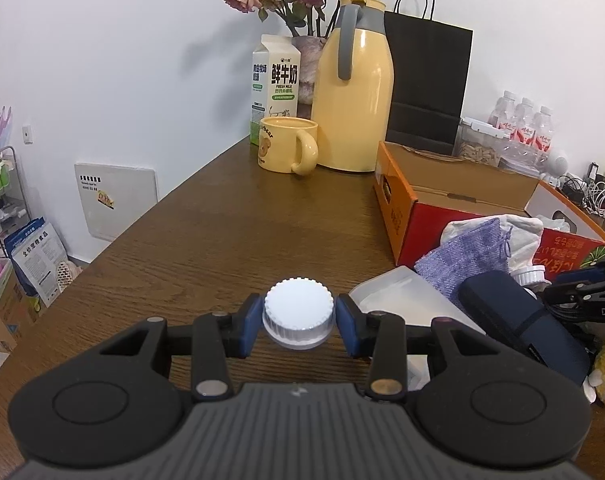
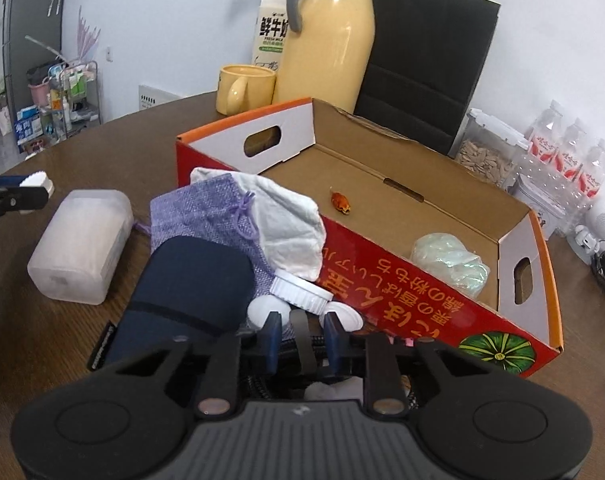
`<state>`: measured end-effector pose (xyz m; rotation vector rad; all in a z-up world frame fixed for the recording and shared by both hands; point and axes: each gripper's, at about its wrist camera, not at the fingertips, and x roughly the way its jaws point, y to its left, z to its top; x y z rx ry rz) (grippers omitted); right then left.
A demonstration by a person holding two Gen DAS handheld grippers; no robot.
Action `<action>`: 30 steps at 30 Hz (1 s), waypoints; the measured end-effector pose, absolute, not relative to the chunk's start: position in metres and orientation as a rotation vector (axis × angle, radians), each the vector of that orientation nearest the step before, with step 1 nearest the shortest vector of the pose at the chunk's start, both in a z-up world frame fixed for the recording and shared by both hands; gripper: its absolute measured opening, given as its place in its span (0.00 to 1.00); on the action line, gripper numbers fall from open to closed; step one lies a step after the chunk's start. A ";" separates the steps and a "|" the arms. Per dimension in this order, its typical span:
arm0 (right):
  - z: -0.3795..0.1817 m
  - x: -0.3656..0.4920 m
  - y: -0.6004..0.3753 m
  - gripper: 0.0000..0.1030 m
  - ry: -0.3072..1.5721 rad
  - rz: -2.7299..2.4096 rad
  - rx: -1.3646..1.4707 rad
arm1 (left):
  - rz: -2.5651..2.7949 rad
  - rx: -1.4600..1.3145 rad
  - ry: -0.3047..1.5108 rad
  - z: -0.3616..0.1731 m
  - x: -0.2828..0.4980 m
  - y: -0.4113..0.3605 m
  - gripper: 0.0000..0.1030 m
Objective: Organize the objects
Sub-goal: 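Carry the white cap into the cardboard box and open the left gripper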
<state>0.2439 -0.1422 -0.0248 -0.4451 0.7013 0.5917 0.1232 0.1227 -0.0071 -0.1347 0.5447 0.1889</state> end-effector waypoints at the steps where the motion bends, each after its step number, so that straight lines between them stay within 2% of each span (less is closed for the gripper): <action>1: -0.025 0.244 -0.141 0.17 0.703 0.595 -0.452 | 0.189 -0.134 0.544 -0.007 0.123 0.122 0.40; 4: -0.026 0.245 -0.139 0.10 0.709 0.603 -0.468 | 0.187 -0.133 0.544 -0.006 0.122 0.120 0.40; 9: -0.026 0.245 -0.139 0.06 0.710 0.614 -0.470 | 0.184 -0.132 0.549 -0.007 0.120 0.118 0.40; 30: 0.018 0.231 -0.166 0.05 0.590 0.610 -0.383 | 0.129 -0.078 0.475 0.031 0.123 0.088 0.40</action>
